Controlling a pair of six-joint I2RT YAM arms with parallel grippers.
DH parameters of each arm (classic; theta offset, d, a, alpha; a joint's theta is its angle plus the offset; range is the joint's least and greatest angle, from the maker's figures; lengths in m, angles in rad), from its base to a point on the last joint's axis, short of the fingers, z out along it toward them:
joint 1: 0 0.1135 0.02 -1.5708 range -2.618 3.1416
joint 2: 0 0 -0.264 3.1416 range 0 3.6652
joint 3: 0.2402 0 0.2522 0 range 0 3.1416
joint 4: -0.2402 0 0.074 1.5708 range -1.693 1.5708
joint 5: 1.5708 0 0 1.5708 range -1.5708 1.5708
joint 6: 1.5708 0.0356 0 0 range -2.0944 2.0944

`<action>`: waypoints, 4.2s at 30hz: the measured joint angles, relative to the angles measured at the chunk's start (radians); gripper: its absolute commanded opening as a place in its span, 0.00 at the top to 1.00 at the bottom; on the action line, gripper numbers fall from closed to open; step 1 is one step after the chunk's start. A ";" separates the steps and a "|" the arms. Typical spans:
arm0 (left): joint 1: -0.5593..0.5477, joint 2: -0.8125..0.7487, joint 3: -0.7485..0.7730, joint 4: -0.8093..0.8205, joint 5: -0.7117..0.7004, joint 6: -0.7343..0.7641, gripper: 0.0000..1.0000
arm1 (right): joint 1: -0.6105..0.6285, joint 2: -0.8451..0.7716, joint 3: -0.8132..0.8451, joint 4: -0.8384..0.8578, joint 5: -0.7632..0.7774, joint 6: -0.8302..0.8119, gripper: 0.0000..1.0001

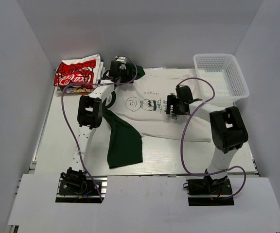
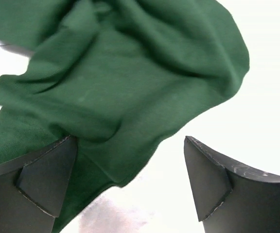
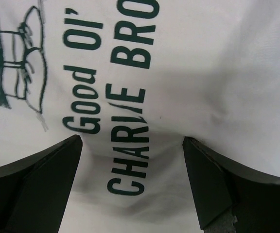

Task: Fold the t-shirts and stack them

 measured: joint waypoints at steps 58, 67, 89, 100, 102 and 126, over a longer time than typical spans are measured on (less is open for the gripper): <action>-0.171 -1.516 -1.571 -0.234 -0.214 -0.610 0.00 | 0.005 -0.717 -0.489 -0.014 0.011 0.175 0.10; -0.204 -1.625 -1.767 -0.402 0.070 -0.683 0.00 | 0.004 -1.065 -0.691 -0.074 0.280 0.364 0.10; -0.324 -1.610 -1.854 -0.537 0.251 -0.710 1.00 | -0.103 -0.889 -0.629 -0.348 0.364 0.470 0.10; -0.341 -1.833 -1.860 -0.645 0.352 -0.698 1.00 | -0.219 -0.793 -0.600 -0.398 0.203 0.481 0.11; -0.341 -1.854 -1.878 -0.655 0.365 -0.696 1.00 | -0.231 -0.793 -0.611 -0.400 0.182 0.490 0.14; -0.342 -1.915 -1.818 -0.791 0.461 -0.618 1.00 | -0.264 -0.946 -0.649 -0.527 0.071 0.523 1.00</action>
